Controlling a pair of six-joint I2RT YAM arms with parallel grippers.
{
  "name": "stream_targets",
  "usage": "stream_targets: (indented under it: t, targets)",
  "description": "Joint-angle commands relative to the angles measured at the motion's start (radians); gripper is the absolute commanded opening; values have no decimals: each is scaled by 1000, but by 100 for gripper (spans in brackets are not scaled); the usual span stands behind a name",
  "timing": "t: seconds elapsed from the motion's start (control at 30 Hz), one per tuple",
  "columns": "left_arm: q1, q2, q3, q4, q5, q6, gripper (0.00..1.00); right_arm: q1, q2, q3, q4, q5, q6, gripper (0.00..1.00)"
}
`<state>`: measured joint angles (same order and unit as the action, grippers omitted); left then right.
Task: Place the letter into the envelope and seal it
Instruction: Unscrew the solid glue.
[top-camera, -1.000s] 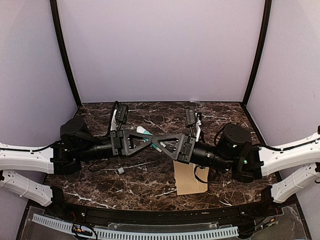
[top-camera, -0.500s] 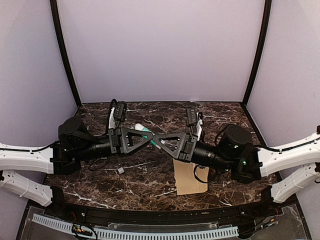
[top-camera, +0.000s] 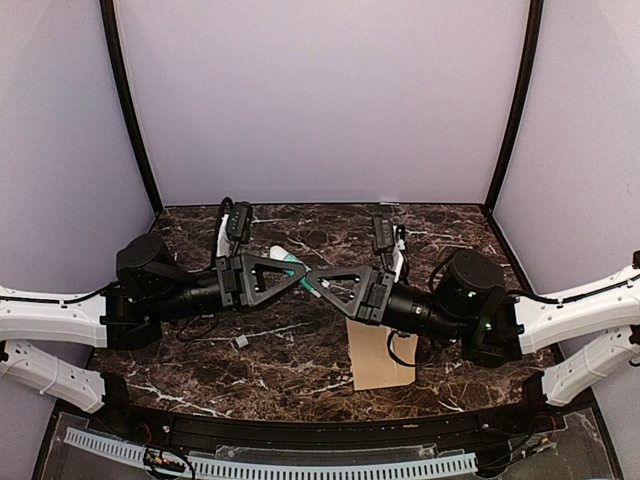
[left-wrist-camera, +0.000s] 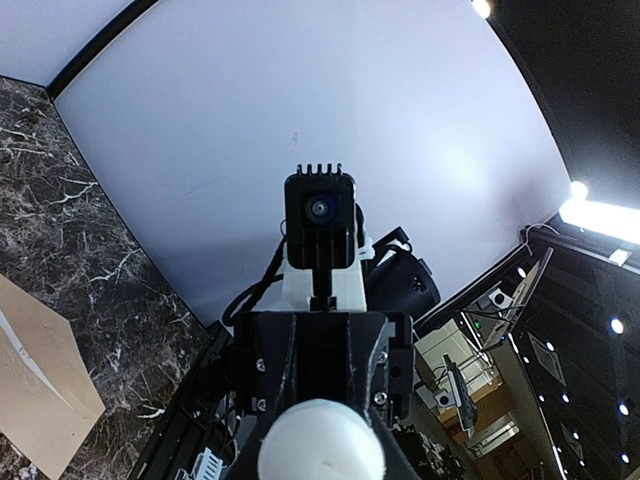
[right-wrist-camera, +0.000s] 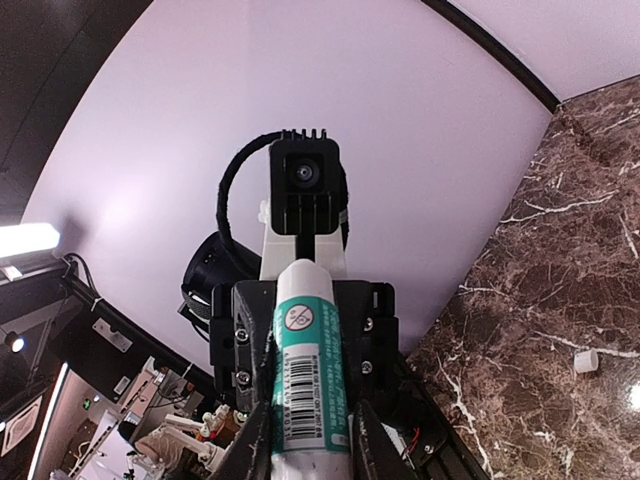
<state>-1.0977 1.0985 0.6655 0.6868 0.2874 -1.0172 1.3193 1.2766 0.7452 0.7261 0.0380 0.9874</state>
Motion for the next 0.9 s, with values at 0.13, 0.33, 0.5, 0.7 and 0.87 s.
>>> stream_targets:
  t: [0.13, 0.33, 0.5, 0.7, 0.87]
  targets:
    - [-5, -4, -10, -51, -14, 31, 3, 7, 2, -7, 8, -8, 6, 9]
    - [4, -11, 42, -262, -53, 91, 55, -20, -44, -34, -65, 14, -21, 9]
    - [68, -40, 49, -425, 15, 115, 84, -83, -70, -21, -196, -33, -49, 7]
    - [143, -58, 89, -600, 113, 211, 91, -138, -120, -8, -325, -56, -91, 7]
    - [227, -53, 101, -691, 217, 333, 92, -190, -175, -53, -346, -82, -101, 7]
